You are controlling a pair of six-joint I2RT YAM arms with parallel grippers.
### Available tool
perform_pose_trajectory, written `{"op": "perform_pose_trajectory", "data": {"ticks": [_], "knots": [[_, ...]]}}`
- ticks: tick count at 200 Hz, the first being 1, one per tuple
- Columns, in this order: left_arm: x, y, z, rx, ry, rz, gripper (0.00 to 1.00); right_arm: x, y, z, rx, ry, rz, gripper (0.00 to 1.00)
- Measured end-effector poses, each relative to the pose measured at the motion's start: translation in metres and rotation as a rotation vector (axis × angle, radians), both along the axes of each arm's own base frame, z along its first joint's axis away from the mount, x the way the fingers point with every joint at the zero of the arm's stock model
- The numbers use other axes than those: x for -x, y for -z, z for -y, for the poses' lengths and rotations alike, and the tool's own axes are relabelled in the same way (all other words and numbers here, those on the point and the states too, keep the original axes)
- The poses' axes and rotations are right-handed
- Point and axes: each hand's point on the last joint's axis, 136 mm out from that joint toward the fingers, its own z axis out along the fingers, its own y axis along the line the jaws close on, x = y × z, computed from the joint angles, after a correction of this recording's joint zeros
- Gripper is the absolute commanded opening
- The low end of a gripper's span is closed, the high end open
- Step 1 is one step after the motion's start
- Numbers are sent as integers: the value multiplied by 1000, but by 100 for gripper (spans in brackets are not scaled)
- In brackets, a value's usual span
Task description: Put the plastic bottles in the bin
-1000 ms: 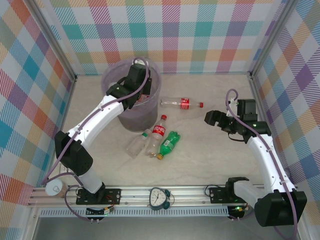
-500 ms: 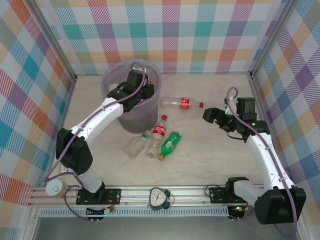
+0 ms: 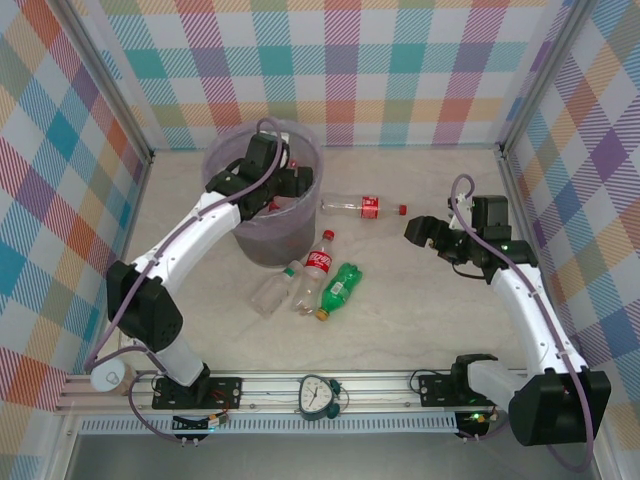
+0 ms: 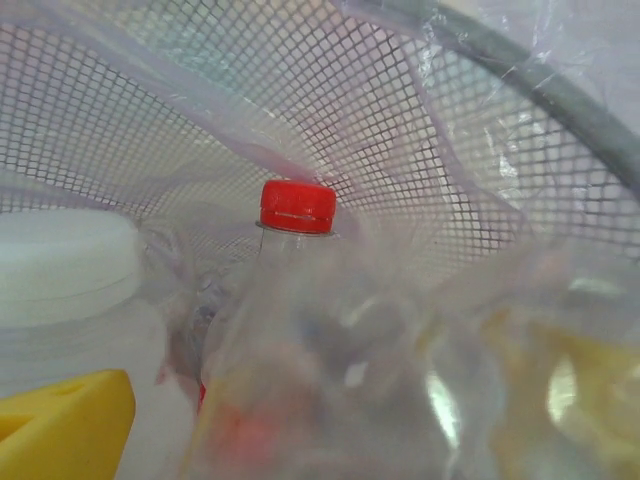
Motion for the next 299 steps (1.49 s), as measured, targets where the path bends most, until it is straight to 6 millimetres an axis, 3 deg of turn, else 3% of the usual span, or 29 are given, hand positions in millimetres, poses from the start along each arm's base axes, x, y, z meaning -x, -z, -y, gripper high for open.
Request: {"op": "perform_pose_trajectory", "data": {"ticks": [47,78,96,131,166,220,253,271,299], "knots": [[8,-45,-9,42,-12,88,85,2,9,0,2,0,-21,89],[3,-65,-6,69,-13,137,70,2,9,0,2,0,-21,89],[-1,-59,-5,75,-21,124,60,2,9,0,2,1,-21,89],[-1,-23,-4,80,-44,65,53,1,10,1,8,5,-21,89],[11,18,-13,89,-84,12,52,1,11,2,13,10,-22,89],[9,14,-13,142,-110,52,52,1,11,2,12,10,-22,89],[10,10,-13,126,-100,43,61,1,11,2,12,10,-21,92],[12,1,-14,100,-88,30,66,1,10,2,14,8,-17,100],[14,-27,-13,84,-61,51,75,0,12,-1,16,-25,-10,99]]}}
